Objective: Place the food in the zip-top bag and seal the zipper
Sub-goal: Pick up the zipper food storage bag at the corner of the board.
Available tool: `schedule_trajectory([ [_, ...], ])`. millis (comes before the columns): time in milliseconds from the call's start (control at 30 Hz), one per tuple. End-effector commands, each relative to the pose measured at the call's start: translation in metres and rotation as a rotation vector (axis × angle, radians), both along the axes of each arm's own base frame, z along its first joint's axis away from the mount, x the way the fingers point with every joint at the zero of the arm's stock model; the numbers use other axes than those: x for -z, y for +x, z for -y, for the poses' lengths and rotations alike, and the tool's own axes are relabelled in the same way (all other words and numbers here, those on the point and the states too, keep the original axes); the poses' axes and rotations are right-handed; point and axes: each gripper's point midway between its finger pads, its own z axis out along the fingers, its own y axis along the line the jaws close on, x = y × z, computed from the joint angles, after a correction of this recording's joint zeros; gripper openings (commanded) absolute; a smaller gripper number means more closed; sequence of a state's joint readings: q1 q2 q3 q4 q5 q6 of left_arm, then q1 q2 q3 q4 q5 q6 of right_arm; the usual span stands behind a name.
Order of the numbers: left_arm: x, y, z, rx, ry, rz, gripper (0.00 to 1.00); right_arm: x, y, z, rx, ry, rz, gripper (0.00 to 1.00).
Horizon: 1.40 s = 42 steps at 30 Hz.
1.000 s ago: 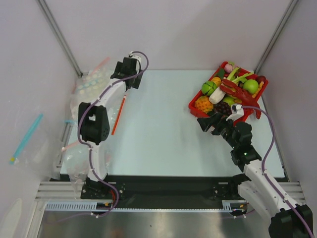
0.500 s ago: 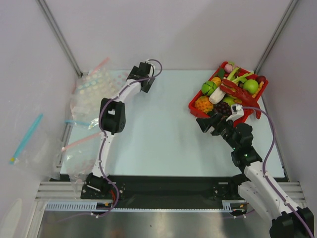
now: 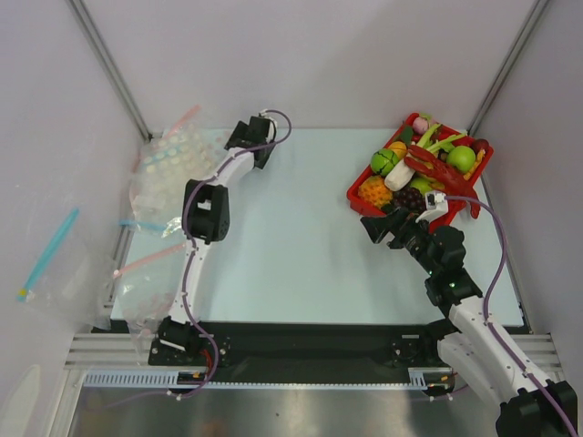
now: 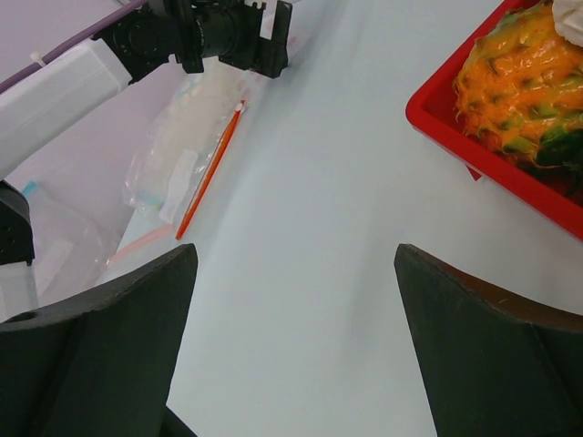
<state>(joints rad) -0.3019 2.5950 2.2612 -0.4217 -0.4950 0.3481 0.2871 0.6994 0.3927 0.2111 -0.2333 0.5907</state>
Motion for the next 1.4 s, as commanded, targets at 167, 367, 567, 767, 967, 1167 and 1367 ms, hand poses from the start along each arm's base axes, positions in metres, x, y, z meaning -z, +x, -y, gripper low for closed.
schedule_trajectory([
  [167,0.026,0.0,-0.017,-0.016,-0.043,-0.074,0.91,-0.014,0.0,-0.001,0.0,0.007,0.051,0.96],
  [367,0.031,-0.004,-0.027,-0.022,-0.136,-0.117,0.44,-0.016,-0.001,0.0,0.0,0.009,0.057,0.96],
  [567,0.031,-0.006,-0.026,-0.027,-0.164,-0.123,0.0,-0.018,-0.002,0.0,0.003,0.009,0.065,0.96],
  [767,-0.017,-0.011,-0.024,-0.088,-0.216,0.006,0.0,-0.019,-0.002,0.002,0.013,0.005,0.069,0.96],
  [967,-0.113,-0.036,0.021,0.011,-0.447,0.215,0.0,-0.018,0.0,0.003,0.017,-0.001,0.069,0.96],
  [1167,-0.191,-0.071,0.059,0.13,-0.666,0.268,0.0,-0.017,0.001,0.002,0.014,-0.005,0.068,0.96],
  [1367,-0.279,-0.143,0.112,0.349,-0.853,0.228,0.0,-0.014,0.002,0.001,0.011,-0.011,0.062,0.96],
])
